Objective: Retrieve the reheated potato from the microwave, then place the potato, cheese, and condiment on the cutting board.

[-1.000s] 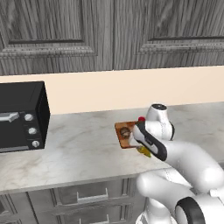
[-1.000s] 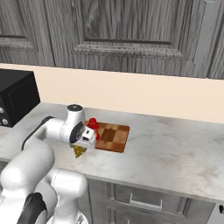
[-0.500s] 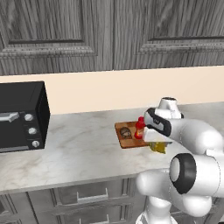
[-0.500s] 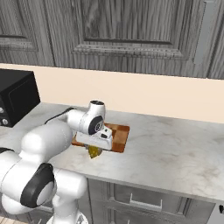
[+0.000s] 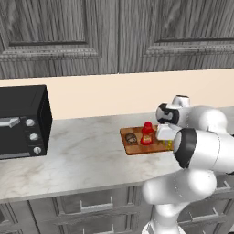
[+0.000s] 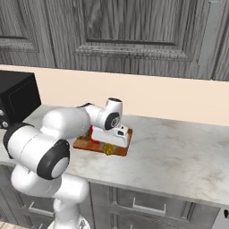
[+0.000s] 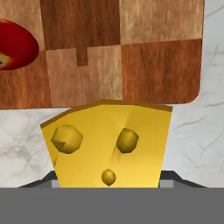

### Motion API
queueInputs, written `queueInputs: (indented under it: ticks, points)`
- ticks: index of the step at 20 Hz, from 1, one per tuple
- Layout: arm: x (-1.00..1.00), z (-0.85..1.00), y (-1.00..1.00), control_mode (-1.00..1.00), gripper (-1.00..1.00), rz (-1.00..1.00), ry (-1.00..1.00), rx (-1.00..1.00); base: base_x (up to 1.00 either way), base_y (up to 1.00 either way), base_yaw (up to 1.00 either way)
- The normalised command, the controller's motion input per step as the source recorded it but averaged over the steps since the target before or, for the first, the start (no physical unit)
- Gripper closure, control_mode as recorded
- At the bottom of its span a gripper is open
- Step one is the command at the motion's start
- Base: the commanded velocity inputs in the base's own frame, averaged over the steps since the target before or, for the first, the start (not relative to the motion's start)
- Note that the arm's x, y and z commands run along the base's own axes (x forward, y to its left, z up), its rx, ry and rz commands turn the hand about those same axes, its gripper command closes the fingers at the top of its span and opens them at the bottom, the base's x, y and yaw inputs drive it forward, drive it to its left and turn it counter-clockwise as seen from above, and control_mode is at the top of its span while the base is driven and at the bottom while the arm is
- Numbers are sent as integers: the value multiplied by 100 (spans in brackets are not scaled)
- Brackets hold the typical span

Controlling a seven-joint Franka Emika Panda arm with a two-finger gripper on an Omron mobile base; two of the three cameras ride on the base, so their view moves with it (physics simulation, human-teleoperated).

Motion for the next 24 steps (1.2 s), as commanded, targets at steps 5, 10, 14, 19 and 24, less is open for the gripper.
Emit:
queueInputs:
  ticks: [5,10,14,19,24]
  points:
    - [39,-1,-29,-100,100,0,0,0,0,0,0]
    - [46,-7,-12,-100,100,0,0,0,0,0,0]
    - [39,-19,-2,-100,100,0,-6,0,0,0,0]
    - [31,-22,0,-100,100,0,-11,3,0,0,0]
    - [33,-24,0,-100,100,0,-15,3,0,0,0]
